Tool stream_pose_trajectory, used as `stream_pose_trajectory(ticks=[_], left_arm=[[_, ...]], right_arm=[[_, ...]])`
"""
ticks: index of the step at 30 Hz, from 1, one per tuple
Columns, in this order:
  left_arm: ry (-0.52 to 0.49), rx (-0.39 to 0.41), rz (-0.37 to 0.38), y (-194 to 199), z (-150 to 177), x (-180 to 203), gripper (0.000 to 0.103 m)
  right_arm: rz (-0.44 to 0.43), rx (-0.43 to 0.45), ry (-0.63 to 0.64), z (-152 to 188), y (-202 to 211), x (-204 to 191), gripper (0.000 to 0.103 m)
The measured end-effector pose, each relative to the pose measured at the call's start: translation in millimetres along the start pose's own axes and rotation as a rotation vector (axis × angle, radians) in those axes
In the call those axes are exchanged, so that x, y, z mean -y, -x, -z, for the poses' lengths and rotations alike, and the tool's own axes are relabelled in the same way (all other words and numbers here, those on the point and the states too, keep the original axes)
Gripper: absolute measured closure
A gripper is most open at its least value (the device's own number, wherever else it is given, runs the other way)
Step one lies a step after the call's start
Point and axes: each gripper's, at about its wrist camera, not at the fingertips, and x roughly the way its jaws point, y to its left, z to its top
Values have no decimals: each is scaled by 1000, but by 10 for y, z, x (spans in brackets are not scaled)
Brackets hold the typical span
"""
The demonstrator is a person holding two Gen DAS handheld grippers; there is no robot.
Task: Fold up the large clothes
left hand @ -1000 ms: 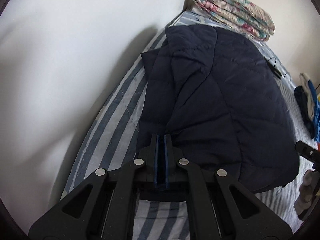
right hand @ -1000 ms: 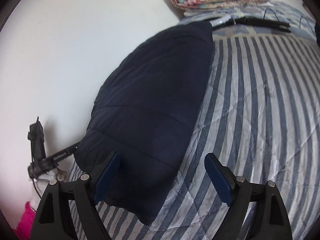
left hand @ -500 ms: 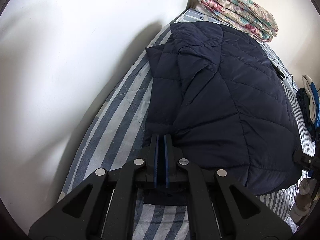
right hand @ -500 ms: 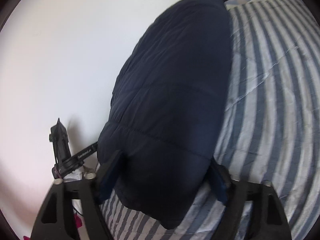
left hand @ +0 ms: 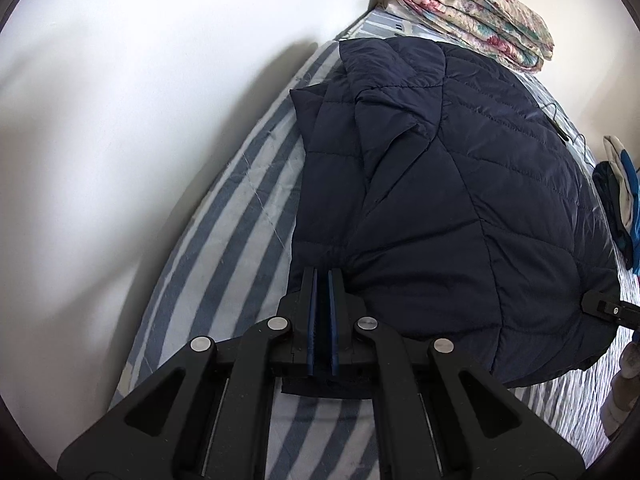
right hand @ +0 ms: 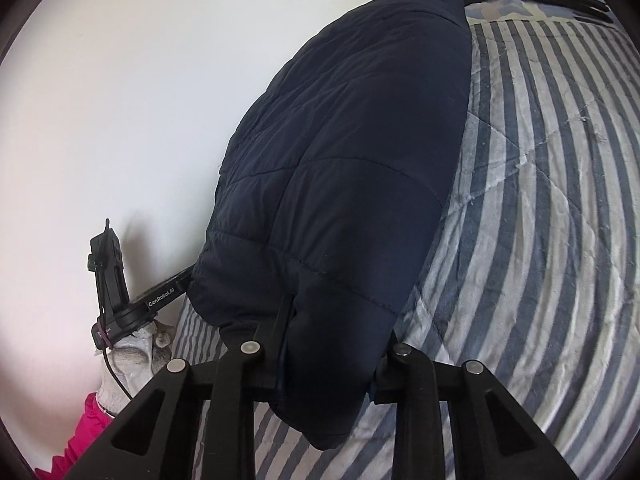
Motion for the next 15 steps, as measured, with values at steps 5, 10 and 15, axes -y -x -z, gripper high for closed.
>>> stream_pose_trajectory(ticks=[5, 10, 15], left_arm=[[-42, -27, 34, 118, 172, 101, 101], [-88, -74, 100, 287, 456, 299, 100], [-140, -132, 181, 438, 732, 533, 100]], right_arm=[[13, -24, 3, 148, 222, 18, 77], [40, -46, 6, 410, 521, 96, 77], [62, -58, 9, 726, 873, 237, 77]])
